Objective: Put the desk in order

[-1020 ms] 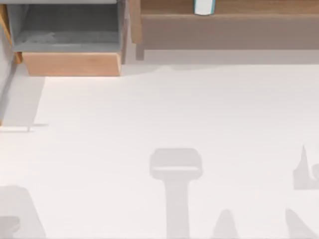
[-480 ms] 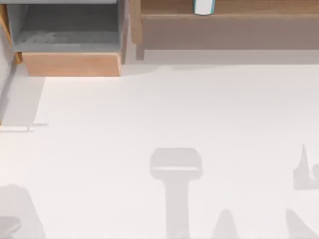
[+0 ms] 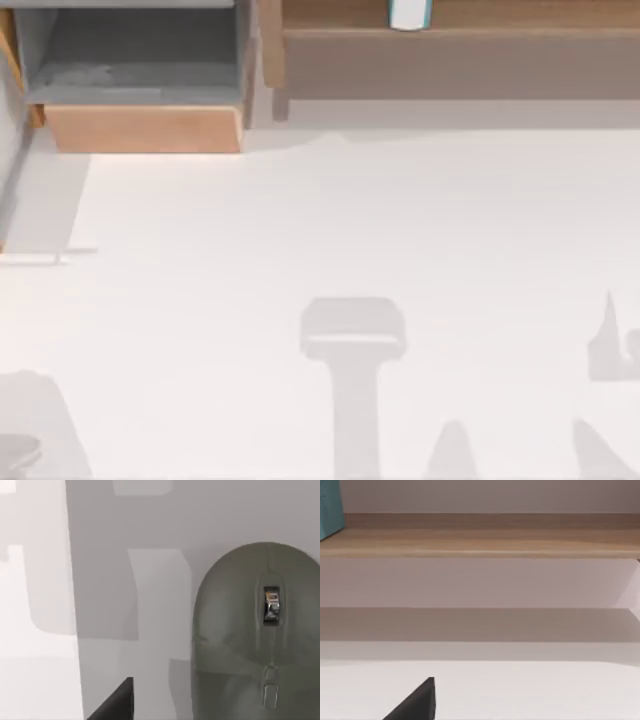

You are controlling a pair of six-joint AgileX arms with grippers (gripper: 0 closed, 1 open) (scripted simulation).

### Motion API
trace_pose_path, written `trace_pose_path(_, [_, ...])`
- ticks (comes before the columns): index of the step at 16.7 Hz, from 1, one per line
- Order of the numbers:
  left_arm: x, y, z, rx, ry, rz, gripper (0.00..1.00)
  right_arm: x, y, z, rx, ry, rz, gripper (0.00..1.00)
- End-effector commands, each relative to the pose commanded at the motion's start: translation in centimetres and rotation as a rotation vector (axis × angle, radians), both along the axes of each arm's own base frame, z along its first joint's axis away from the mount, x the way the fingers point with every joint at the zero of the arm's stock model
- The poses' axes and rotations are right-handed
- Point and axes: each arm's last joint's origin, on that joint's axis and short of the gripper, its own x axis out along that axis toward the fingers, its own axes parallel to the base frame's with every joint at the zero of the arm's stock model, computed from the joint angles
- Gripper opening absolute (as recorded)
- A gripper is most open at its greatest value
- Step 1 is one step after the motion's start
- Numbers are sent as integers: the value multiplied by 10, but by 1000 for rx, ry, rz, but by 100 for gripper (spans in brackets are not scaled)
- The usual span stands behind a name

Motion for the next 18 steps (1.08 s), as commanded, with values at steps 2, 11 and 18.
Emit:
trace_pose_path(2, [0,0,0,0,0,0,100,0,0,0,0,0,0,100])
trace_pose_path(11, [10,9,3,28,-94,-82,100,0,0,0,0,0,0,100])
trace_pose_path(18, [37,44,-9,277,-482,-420,100,0,0,0,0,0,0,100])
